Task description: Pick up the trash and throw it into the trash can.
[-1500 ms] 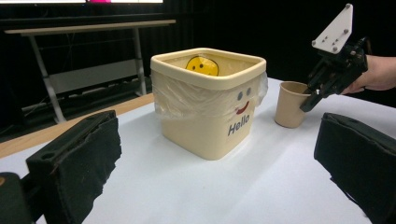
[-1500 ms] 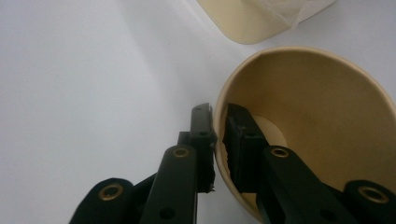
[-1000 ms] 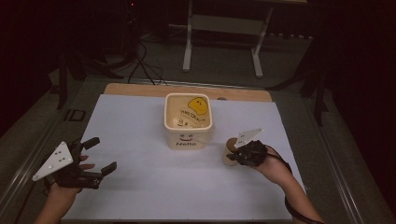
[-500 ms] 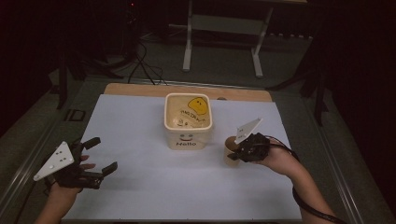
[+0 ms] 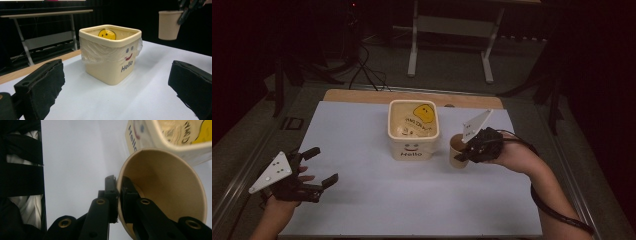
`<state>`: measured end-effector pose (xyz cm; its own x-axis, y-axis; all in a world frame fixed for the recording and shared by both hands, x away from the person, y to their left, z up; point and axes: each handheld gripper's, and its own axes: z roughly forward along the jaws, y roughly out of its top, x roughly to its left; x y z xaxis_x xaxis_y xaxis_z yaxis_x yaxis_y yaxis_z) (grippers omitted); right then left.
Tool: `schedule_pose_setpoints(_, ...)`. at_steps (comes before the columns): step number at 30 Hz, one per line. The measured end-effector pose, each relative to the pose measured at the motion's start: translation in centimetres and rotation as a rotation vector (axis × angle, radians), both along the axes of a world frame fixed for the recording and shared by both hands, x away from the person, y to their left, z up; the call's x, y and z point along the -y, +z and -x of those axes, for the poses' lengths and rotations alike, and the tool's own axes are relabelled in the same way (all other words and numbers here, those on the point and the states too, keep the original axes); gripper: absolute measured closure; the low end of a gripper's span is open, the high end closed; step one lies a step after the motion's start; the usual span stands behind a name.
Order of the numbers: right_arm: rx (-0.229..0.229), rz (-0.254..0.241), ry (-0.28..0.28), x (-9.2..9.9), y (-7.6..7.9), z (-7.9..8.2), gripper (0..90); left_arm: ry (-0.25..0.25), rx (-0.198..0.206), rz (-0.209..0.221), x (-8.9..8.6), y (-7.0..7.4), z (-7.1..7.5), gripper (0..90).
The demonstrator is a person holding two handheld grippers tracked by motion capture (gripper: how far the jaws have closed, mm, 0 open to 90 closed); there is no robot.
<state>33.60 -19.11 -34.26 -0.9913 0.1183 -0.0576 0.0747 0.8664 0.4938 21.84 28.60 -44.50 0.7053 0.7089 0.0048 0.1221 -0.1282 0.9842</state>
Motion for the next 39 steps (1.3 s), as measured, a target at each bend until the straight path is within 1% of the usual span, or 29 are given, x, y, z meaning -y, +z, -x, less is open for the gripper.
schedule_pose_setpoints(6,0.015,0.001,0.03,-0.8,2.2,-0.3,86.1,-0.001,-0.005,0.002,0.0,-0.1,0.0,1.4)
schedule_pose_setpoints(9,0.016,0.014,0.048,-1.5,3.1,-0.5,86.1,-0.001,-0.004,0.003,0.0,-0.1,0.0,1.4)
schedule_pose_setpoints(15,0.031,0.035,0.082,-2.8,4.8,-0.8,86.1,-0.003,-0.007,-0.002,-0.1,-0.2,0.0,1.4)
schedule_pose_setpoints(19,0.039,0.038,0.098,-3.6,5.8,-1.2,86.1,-0.002,-0.006,-0.001,-0.2,-0.2,0.0,1.4)
schedule_pose_setpoints(21,0.041,0.038,0.103,-3.8,6.0,-1.3,86.1,-0.003,-0.006,0.002,-0.1,-0.2,0.0,1.4)
schedule_pose_setpoints(24,0.054,0.041,0.119,-5.0,7.0,-2.0,86.1,-0.004,-0.008,0.0,-0.2,-0.2,0.0,1.4)
schedule_pose_setpoints(28,0.062,0.039,0.129,-5.6,7.6,-2.3,86.0,-0.005,-0.008,0.004,-0.2,-0.2,0.0,1.4)
schedule_pose_setpoints(29,0.067,0.035,0.133,-6.0,7.9,-2.5,86.0,-0.006,-0.007,0.004,-0.2,-0.2,0.0,1.4)
schedule_pose_setpoints(33,0.069,0.031,0.137,-6.6,8.5,-3.1,86.0,-0.007,-0.009,0.003,-0.2,-0.3,0.1,1.4)
schedule_pose_setpoints(39,0.075,0.025,0.14,-7.4,9.1,-3.7,86.0,-0.011,-0.007,0.001,-0.1,-0.3,0.1,1.4)
